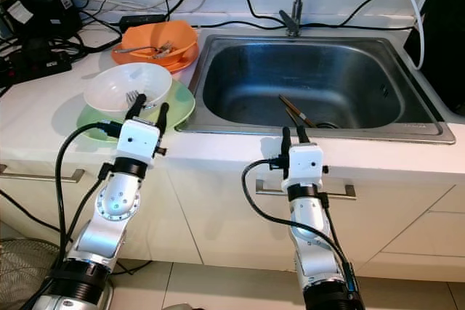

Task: Kitchen organization

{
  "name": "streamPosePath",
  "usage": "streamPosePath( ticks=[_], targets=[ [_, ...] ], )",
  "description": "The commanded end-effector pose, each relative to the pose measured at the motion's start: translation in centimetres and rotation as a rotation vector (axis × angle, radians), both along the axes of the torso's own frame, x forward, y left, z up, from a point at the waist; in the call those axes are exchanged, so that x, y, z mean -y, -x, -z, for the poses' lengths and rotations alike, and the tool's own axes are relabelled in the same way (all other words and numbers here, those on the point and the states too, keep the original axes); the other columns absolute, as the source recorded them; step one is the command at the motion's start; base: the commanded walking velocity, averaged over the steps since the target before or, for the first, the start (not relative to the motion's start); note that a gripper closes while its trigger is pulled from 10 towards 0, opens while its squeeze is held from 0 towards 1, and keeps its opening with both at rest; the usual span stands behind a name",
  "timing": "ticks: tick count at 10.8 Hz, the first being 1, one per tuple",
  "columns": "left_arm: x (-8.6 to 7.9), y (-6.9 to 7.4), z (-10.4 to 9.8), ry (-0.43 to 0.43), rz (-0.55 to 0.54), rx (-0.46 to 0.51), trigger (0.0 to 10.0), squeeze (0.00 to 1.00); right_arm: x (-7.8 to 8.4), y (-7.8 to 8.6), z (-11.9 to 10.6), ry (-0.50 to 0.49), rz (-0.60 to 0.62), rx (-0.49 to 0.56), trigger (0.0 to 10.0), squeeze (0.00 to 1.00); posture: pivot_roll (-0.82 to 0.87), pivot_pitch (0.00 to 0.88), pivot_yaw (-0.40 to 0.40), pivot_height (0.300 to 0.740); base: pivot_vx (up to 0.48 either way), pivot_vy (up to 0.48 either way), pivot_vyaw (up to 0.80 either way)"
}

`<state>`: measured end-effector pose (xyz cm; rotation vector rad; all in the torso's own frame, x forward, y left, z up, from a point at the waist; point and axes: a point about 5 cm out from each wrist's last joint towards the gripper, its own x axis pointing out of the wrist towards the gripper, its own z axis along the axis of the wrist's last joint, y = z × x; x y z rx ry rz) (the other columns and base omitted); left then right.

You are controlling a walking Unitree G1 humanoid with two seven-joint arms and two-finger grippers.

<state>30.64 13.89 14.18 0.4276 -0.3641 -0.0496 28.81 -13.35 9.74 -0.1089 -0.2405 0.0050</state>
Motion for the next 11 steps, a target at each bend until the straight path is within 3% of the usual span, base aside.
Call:
streamPosePath(
  ticks=[1, 8, 11],
  targets=[
    [0.0, -0.3, -0.4, -0.003, -0.003, 0.016, 0.0, 0.0, -0.4, -0.4, -0.5, 0.0, -0.013, 0.022, 10.0, 0.0, 0.09, 0.0, 0.06, 0.74, 0.0, 0.0, 0.0],
    [0.5, -0.3, -0.6, -0.028, 0.007, 0.04, 0.0, 0.0, -0.3, -0.3, -0.4, 0.004, -0.012, 0.016, 10.0, 0.0, 0.09, 0.0, 0.049, 0.74, 0.0, 0.0, 0.0],
    [0.9, -0.2, -2.2, -0.106, 0.021, 0.137, 0.0, 0.0, -0.3, -0.5, -0.4, 0.003, -0.014, 0.015, 10.0, 0.0, 0.09, 0.0, 0.047, 0.74, 0.0, 0.0, 0.0]
  ],
)
